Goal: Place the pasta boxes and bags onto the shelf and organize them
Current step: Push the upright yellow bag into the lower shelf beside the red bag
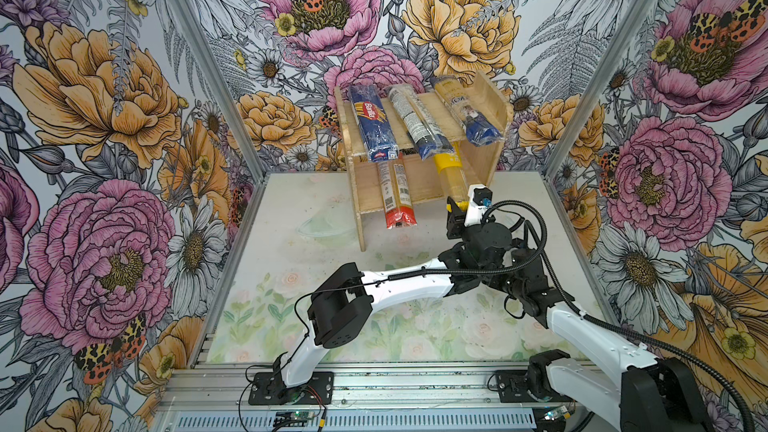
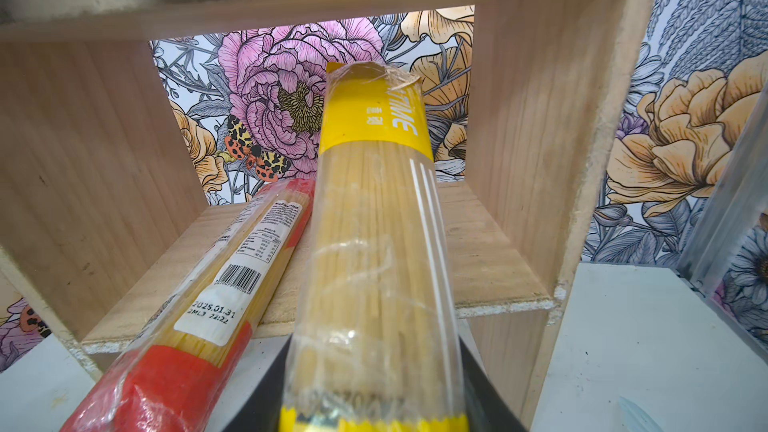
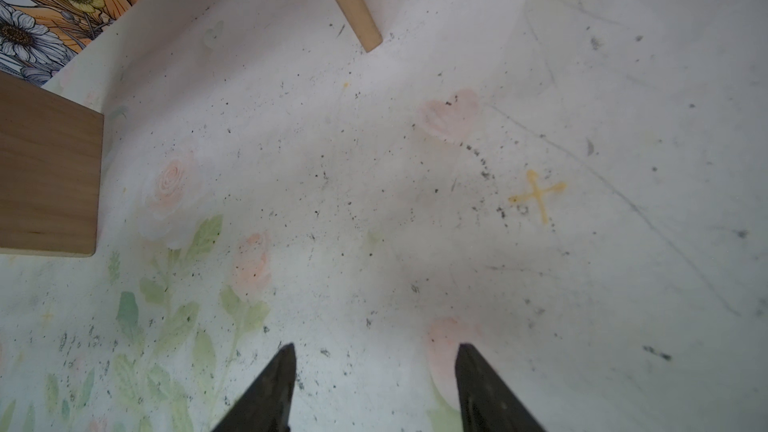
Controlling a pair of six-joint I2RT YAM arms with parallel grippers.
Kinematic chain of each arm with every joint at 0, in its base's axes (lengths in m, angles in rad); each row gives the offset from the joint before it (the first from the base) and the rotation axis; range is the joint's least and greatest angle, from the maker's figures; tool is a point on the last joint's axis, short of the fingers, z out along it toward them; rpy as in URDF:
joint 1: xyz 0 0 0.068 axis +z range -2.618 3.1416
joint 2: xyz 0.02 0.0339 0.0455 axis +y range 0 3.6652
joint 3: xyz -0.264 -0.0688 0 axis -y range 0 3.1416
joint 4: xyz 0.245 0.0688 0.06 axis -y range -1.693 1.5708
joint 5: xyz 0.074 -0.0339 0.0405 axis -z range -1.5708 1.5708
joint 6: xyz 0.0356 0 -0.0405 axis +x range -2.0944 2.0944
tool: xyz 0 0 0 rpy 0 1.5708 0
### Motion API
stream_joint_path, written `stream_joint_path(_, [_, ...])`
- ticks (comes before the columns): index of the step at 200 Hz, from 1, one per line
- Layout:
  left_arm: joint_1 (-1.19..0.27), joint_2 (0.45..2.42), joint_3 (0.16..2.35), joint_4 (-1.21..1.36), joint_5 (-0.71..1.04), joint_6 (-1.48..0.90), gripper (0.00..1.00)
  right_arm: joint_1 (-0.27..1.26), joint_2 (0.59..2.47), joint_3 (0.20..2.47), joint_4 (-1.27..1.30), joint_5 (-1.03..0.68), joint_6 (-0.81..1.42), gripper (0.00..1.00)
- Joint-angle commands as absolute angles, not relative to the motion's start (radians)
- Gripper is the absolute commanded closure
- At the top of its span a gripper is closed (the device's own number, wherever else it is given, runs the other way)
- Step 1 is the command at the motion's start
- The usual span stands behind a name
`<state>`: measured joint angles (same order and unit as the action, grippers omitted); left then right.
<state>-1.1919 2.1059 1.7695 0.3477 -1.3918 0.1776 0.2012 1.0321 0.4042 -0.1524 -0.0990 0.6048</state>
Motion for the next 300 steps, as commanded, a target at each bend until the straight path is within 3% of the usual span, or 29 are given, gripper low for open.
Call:
stream_joint_path(1, [-1.181,2.082,1.817,0.479,-1.432,0.253,1.00,0.195,1.023,0.444,-0.160,-0.080,0.589,0.37])
stream_joint_path(49, [-1.172,2.060,1.811,0.374,-1.409,0.193,1.00,0.196,1.034,0.460,-0.170,-0.081,0.597,0.38])
stream_joint_path(92, [-1.115,2.015,1.889,-0.225,-1.238,-0.338,1.00,0.195,1.022,0.460,-0.182,-0.070,0.591,0.38])
stream_joint_path(300, [-1.081,2.104,2.001,-0.204,-1.235,-0.280,1.00,0.194,1.055,0.488,-0.216,-0.074,0.573,0.38])
